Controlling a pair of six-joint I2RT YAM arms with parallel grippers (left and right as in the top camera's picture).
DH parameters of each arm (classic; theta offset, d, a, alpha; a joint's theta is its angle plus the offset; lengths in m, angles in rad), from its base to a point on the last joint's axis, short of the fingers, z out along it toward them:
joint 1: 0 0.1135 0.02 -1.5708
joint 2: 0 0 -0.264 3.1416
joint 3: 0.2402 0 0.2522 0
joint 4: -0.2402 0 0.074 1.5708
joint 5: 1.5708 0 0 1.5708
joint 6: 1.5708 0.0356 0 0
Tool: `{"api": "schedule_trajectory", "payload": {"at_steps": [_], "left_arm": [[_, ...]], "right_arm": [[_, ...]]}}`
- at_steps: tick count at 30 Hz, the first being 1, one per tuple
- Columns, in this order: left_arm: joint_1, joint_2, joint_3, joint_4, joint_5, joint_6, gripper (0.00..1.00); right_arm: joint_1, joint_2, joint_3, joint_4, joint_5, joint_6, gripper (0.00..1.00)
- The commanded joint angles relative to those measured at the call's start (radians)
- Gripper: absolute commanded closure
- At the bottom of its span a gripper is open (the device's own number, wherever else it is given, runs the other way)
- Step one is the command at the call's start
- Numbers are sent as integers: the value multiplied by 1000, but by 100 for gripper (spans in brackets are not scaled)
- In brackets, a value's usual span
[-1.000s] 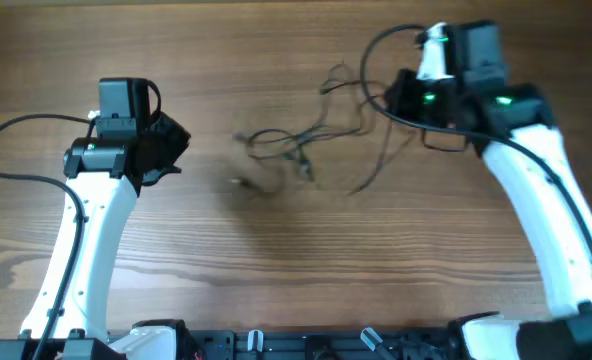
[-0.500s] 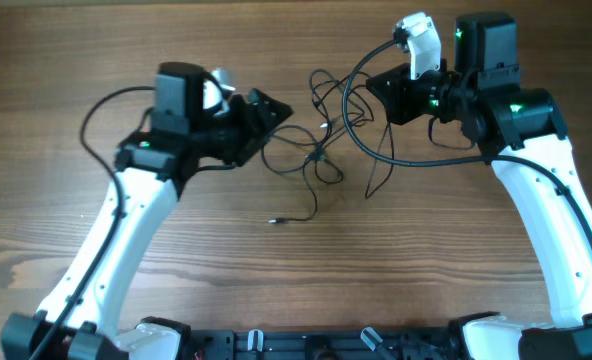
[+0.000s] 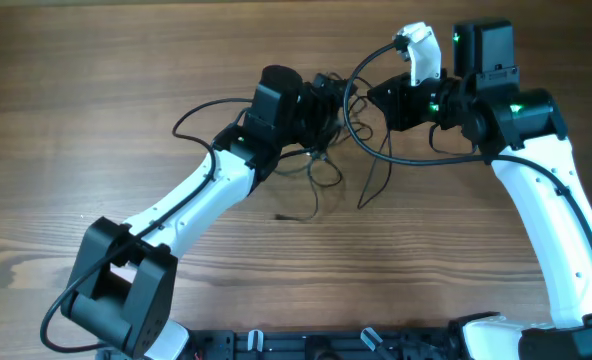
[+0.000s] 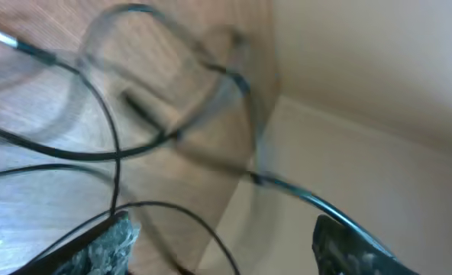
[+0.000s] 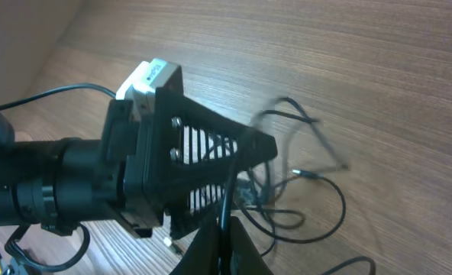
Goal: Untangle cables
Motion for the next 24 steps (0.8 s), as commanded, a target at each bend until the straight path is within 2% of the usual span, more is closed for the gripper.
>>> {"api": "schedule_trajectory", "payload": {"at_steps": [1,2,7,8,9,10,11,12,14,15,18,20,23,24], "left_arm": [[-14,11,3,5,-50,-6,47],[-29,25,3,6,-50,-6,55],[-59,101,3,5,-61,-1,52],[-58,118,3,2,-72,37,55],[-58,130,3,-20,-93,73,61],[-57,137,3,-77,-134,127,74],[-52,137,3,-143,-170,166,95],[-42,136,3,-220,-201,200,96],[3,136,3,-384,-219,272,96],[54,136,3,-494,-222,322,96],[169,136,3,-650,-234,391,96],[240,136,3,-697,-233,392,96],[255,136,3,-703,-233,391,96],[249,136,3,-703,-233,392,96]], "right_arm": [[2,-13,10,2,-74,4,96],[2,-13,10,5,-109,4,96],[2,-13,10,-5,-111,5,95],[2,-13,10,-8,-111,5,95],[2,-13,10,-12,-110,4,95],[2,-13,10,-13,-104,4,95],[2,-13,10,-13,-66,5,96],[1,-13,10,-15,48,24,96],[-23,-14,19,-52,433,236,96],[-68,-15,41,-105,685,372,96],[-172,-35,49,-87,781,385,96],[-274,-39,48,-6,941,399,96],[-414,-22,48,158,1216,483,96],[-490,-5,47,309,1249,471,96]]}}
